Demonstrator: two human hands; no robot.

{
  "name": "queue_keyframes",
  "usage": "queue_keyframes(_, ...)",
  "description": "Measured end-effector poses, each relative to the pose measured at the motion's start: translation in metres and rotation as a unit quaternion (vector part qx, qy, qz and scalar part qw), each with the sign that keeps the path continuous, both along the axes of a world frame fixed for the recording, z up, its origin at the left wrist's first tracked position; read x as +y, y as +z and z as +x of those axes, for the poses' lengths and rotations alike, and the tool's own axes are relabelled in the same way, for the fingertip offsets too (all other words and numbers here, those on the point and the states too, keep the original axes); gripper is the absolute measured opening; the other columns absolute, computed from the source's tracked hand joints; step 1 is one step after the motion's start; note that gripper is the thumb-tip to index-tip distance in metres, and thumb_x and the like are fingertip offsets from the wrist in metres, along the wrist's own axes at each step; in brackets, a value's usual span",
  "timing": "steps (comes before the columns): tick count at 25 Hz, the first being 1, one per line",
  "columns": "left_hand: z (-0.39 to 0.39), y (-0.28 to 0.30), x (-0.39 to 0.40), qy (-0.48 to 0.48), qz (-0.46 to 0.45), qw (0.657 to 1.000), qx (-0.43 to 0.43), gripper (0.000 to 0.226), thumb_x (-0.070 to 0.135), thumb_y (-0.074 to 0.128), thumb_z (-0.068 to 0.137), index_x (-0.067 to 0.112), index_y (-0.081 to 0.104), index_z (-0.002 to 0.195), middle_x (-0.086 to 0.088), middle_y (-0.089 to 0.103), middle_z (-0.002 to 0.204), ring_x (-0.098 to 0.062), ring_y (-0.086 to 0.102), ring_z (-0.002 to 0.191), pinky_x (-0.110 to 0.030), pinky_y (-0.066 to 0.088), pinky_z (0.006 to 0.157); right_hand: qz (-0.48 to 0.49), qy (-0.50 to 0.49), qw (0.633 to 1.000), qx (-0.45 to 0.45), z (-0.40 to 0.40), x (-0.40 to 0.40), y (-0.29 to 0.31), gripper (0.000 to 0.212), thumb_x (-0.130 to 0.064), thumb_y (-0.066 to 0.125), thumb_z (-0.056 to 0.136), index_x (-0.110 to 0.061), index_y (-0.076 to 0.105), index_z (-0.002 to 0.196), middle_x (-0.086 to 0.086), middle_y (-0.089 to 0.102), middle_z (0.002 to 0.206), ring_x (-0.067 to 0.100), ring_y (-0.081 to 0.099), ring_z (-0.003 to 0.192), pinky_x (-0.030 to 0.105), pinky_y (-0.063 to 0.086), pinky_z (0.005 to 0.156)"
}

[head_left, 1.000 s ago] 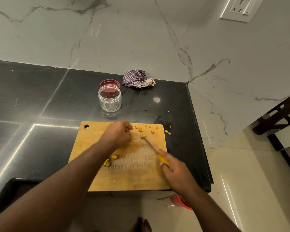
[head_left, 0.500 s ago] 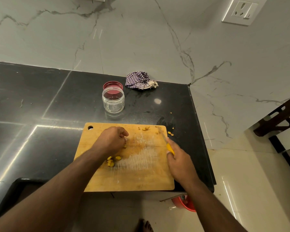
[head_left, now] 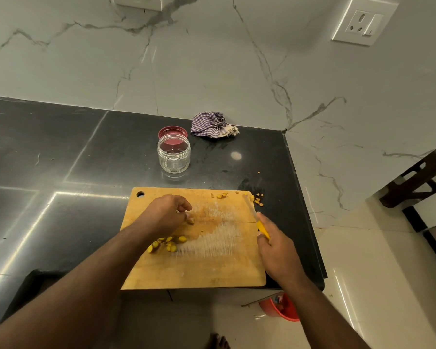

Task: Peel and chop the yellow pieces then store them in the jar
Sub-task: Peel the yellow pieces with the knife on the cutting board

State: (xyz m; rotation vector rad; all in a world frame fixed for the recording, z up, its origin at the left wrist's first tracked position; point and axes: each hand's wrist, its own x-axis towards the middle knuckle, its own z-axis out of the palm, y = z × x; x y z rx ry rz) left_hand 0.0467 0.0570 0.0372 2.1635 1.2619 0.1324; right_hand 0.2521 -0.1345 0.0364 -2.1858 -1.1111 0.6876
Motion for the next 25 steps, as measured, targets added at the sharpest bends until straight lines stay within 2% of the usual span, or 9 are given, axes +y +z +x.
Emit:
queue_keyframes(2,-0.003,0.000,0.000,-0.021,-0.010,1.000,0.010,0.026,0.019,0.064,0.095,0.024,0.069,0.120,0.003,0.068,0.116,-0.010,0.058,0.096,-0.019,0.044,0.068,0.001,0.030,1.000,0.010,-0.011,0.000,0.003,0.049,-0.024,0.043,0.103,-0.040,0.034,0.149,-0.006,0.057,0.130,0.004,0.054,0.101,0.022,0.046,0.088)
queue_keyframes(5,-0.004,-0.002,-0.004,-0.035,-0.016,0.999,0.022,0.027,0.012,0.068,0.090,0.023,0.072,0.115,0.003,0.069,0.111,-0.008,0.058,0.091,-0.014,0.043,0.064,0.002,0.048,0.999,0.017,-0.027,0.001,0.005,0.050,-0.023,0.044,0.103,-0.037,0.034,0.150,-0.010,0.053,0.134,-0.004,0.053,0.091,0.007,0.039,0.080)
queue_keyframes(7,-0.003,-0.003,-0.009,-0.016,-0.003,1.000,0.021,0.021,0.014,0.065,0.091,0.024,0.073,0.108,0.004,0.070,0.106,-0.009,0.059,0.089,-0.019,0.046,0.066,0.008,0.062,0.998,0.028,-0.039,0.000,0.008,0.049,-0.023,0.045,0.103,-0.036,0.035,0.150,-0.012,0.050,0.138,-0.009,0.051,0.094,0.003,0.037,0.079)
queue_keyframes(10,-0.002,-0.006,-0.016,0.011,0.017,1.000,0.000,0.015,0.021,0.064,0.092,0.023,0.074,0.103,0.005,0.070,0.099,-0.011,0.062,0.089,-0.025,0.052,0.070,0.021,0.083,0.996,0.036,-0.054,-0.002,0.011,0.049,-0.024,0.045,0.103,-0.036,0.035,0.150,-0.012,0.045,0.147,-0.003,0.044,0.121,0.012,0.035,0.100)
queue_keyframes(16,0.001,-0.009,-0.023,0.022,0.039,0.999,-0.012,0.017,0.021,0.064,0.092,0.020,0.075,0.104,0.005,0.071,0.099,-0.011,0.061,0.085,-0.028,0.054,0.072,-0.008,0.128,0.992,0.004,-0.082,-0.008,0.009,0.052,-0.026,0.039,0.104,-0.037,0.024,0.153,-0.010,0.042,0.149,0.004,0.041,0.129,0.018,0.034,0.105)
queue_keyframes(21,0.001,-0.010,-0.025,0.025,0.037,0.999,-0.017,0.017,0.019,0.063,0.091,0.020,0.077,0.100,0.005,0.073,0.098,-0.009,0.063,0.084,-0.030,0.056,0.074,-0.028,0.165,0.985,-0.046,-0.098,-0.005,0.010,0.056,-0.026,0.034,0.104,-0.037,0.013,0.155,-0.007,0.048,0.136,0.008,0.048,0.115,0.026,0.043,0.099)
queue_keyframes(25,0.002,-0.009,-0.024,0.026,0.028,0.999,-0.013,0.016,0.017,0.062,0.091,0.019,0.077,0.095,0.004,0.072,0.090,-0.010,0.063,0.077,-0.030,0.057,0.067,-0.035,0.176,0.982,-0.063,-0.103,-0.003,0.010,0.056,-0.026,0.032,0.105,-0.036,0.011,0.155,-0.006,0.049,0.130,0.008,0.048,0.105,0.026,0.045,0.090)
